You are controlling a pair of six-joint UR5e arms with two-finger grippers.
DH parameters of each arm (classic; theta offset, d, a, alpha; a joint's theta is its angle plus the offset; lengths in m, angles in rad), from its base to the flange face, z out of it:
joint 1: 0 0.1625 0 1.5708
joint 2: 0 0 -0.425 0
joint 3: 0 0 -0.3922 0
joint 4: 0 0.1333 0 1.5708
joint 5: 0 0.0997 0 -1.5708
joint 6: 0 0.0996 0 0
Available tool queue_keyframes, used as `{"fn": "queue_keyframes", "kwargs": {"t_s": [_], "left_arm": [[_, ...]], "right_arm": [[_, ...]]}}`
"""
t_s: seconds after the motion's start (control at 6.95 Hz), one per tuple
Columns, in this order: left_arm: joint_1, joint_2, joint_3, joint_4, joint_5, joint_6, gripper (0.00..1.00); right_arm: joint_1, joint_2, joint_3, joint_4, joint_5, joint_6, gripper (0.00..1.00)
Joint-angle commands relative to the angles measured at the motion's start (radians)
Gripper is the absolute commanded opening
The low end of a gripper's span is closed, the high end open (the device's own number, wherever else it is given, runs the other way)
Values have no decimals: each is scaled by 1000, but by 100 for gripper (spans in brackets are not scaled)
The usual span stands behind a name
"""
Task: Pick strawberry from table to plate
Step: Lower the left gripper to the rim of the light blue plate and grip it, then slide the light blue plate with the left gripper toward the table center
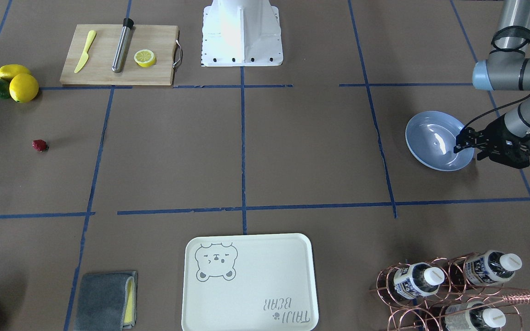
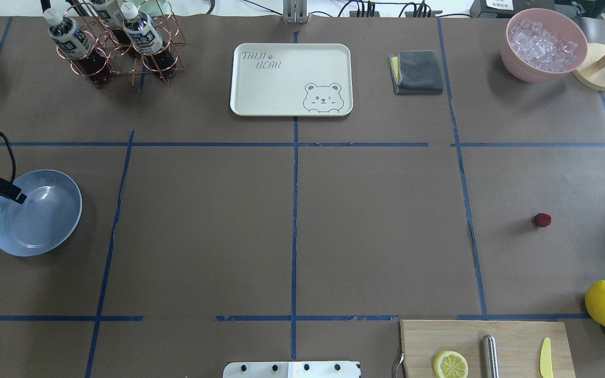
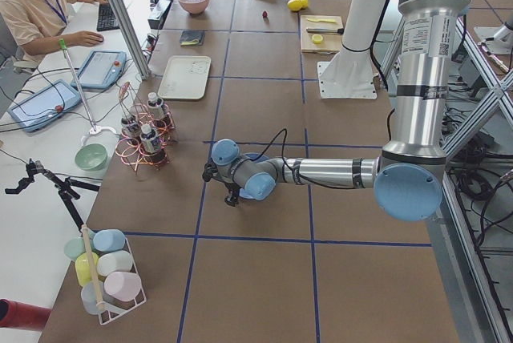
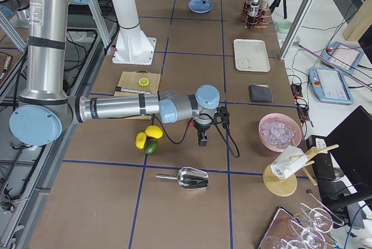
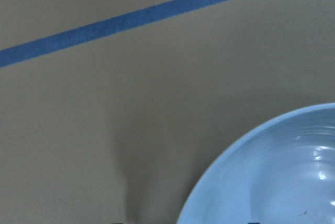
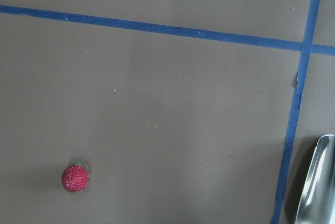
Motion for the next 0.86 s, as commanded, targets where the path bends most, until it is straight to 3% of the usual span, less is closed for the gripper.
{"fn": "queue_keyframes", "kwargs": {"t_s": [0.0,0.43,0.58,0.72], "left_arm": [[0,4,-7,2,-1,6,0],[-2,4,-127,12,-56,-12,0],[-2,-7,-172,5,-154,-85,0],[0,-33,-236,0,-182,-236,0]], "right_arm": [[-2,1,-3,1,1,10,100],[-2,-2,-3,1,3,10,100],[-2,-2,-2,1,3,10,100],[-2,-2,-2,1,12,10,100]]}}
